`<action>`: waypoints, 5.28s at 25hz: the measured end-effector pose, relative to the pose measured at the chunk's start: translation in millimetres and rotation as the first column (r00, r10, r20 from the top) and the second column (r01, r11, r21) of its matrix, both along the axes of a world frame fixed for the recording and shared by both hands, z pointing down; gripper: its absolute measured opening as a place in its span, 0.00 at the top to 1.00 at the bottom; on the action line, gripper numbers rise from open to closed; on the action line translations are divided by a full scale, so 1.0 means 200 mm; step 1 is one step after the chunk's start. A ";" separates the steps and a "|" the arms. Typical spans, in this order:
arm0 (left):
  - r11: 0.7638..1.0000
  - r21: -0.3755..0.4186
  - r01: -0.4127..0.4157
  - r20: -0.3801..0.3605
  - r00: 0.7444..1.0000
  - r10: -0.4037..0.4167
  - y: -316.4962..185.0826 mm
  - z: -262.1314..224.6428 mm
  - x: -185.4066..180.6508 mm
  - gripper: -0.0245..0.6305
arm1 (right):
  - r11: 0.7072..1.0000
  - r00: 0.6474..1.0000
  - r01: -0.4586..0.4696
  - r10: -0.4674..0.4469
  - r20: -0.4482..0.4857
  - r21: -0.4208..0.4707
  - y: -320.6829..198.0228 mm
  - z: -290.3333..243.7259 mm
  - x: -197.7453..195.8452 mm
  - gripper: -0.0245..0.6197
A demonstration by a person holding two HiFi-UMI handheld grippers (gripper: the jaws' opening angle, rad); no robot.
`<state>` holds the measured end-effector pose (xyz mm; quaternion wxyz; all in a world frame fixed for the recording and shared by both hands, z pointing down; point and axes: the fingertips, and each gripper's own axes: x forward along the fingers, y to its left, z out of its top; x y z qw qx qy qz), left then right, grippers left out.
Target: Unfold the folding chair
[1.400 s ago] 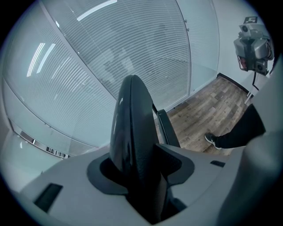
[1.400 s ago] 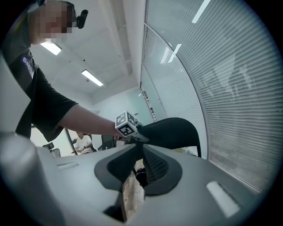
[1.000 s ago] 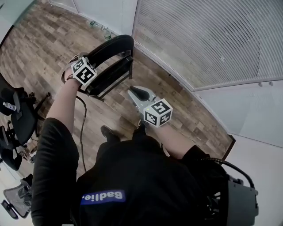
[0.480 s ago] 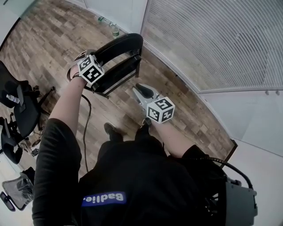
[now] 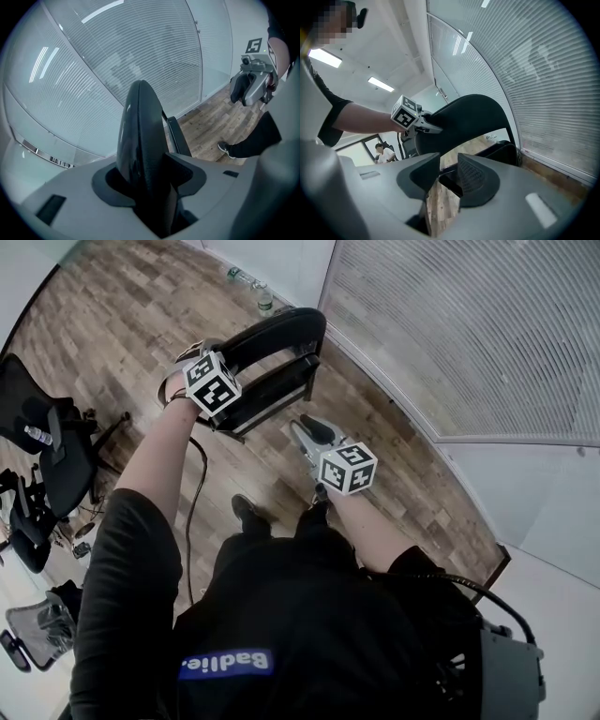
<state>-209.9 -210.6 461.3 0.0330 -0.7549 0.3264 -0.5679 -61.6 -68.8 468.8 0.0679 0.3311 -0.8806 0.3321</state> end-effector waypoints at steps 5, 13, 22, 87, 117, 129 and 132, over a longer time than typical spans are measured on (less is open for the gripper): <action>1.000 0.004 0.002 0.003 1.000 -0.002 0.00 0.00 0.00 0.68 | 0.999 1.000 0.007 -0.007 -0.007 -0.036 -0.02 0.10 -0.04 0.82; 1.000 0.010 0.002 0.001 1.000 -0.002 0.00 -0.01 -0.01 0.67 | 0.997 1.000 0.005 -0.006 -0.013 -0.072 -0.07 0.20 -0.12 0.81; 1.000 0.013 0.002 0.002 1.000 -0.002 -0.02 0.00 0.00 0.67 | 0.991 0.999 0.020 -0.024 -0.031 -0.135 -0.15 0.38 -0.20 0.75; 1.000 0.012 -0.003 0.007 1.000 0.003 0.12 0.03 0.07 0.67 | 0.873 0.874 -0.185 0.356 0.330 -0.451 -0.43 0.93 -0.17 0.82; 0.997 -0.077 0.004 -0.056 0.998 -0.009 0.21 0.19 0.15 0.67 | 0.792 0.767 -0.189 0.488 0.417 -0.580 0.20 1.26 0.35 0.71; 0.993 -0.117 0.005 -0.094 0.995 -0.016 0.21 0.32 0.14 0.67 | 0.701 0.692 -0.266 0.617 0.375 -0.662 0.40 1.52 0.53 0.67; 0.991 -0.134 0.013 -0.108 0.994 -0.028 0.20 0.36 0.13 0.67 | 0.664 0.684 -0.287 0.647 0.337 -0.691 0.44 1.59 0.57 0.66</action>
